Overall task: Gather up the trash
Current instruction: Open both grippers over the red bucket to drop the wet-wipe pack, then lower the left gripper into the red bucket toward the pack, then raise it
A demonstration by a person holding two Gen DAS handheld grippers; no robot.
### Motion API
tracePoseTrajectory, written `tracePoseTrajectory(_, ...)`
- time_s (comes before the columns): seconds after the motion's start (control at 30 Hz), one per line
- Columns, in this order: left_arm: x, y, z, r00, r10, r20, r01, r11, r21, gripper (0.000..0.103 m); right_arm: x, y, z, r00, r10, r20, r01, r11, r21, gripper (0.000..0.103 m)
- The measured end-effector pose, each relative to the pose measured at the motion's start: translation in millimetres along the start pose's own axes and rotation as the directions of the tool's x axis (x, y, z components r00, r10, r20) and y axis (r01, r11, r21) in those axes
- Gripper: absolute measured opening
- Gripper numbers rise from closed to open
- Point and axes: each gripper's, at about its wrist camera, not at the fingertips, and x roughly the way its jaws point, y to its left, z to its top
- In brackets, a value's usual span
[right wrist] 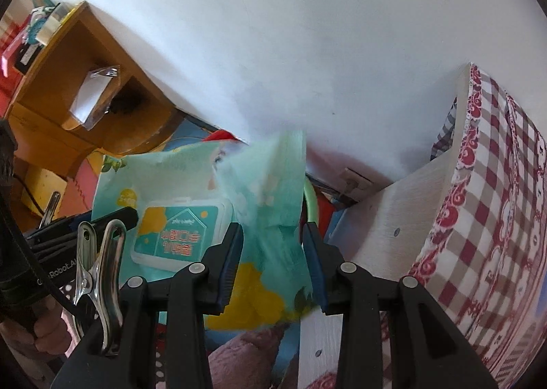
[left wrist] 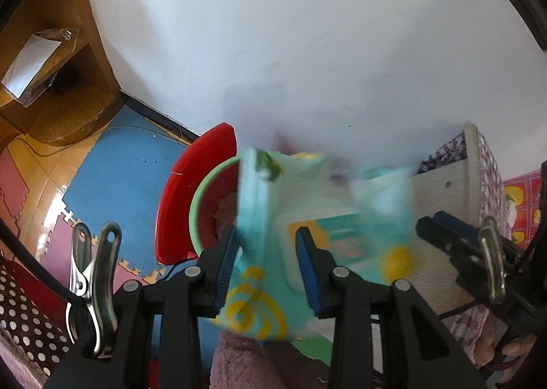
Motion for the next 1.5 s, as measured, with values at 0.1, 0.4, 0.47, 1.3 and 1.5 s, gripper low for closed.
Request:
tracePoseTrajectory(0.1, 7.0, 2.9, 2.9, 1.0, 0.008, -0.002, -0.008, 1.0, -0.001, 0.037, 2.5, -0.4, 4.9, 1.0, -0.015, 0.0, 0.015, 1.0, 0.008, 0.038)
tracePoseTrajectory(0.4, 22.9, 1.3, 3.3, 0.999, 0.02, -0.04, -0.02, 1.0, 0.001, 0.037, 1.9, 4.0, 1.2, 1.0, 0.02, -0.005, -0.02, 1.0, 0.021, 0.038)
tracePoseTrajectory(0.47, 26.5, 0.0, 3.7, 0.999, 0.019, -0.046, -0.019, 1.0, 0.006, 0.037, -1.1, 4.0, -0.7, 1.0, 0.03, -0.001, -0.029, 0.999, 0.037, 0.038)
tracePoseTrajectory(1.3, 188.3, -24.0, -13.8, 0.96, 0.113, -0.258, -0.08, 0.987, 0.136, 0.037, -57.9, -33.6, -45.0, 0.991, 0.099, 0.091, -0.117, 0.97, 0.213, 0.038)
tracePoseTrajectory(1.5, 246.2, -15.3, -19.9, 0.926, 0.187, -0.329, -0.144, 0.978, 0.151, 0.037, -65.6, -40.8, -50.6, 0.987, 0.124, 0.107, -0.145, 0.965, 0.217, 0.038)
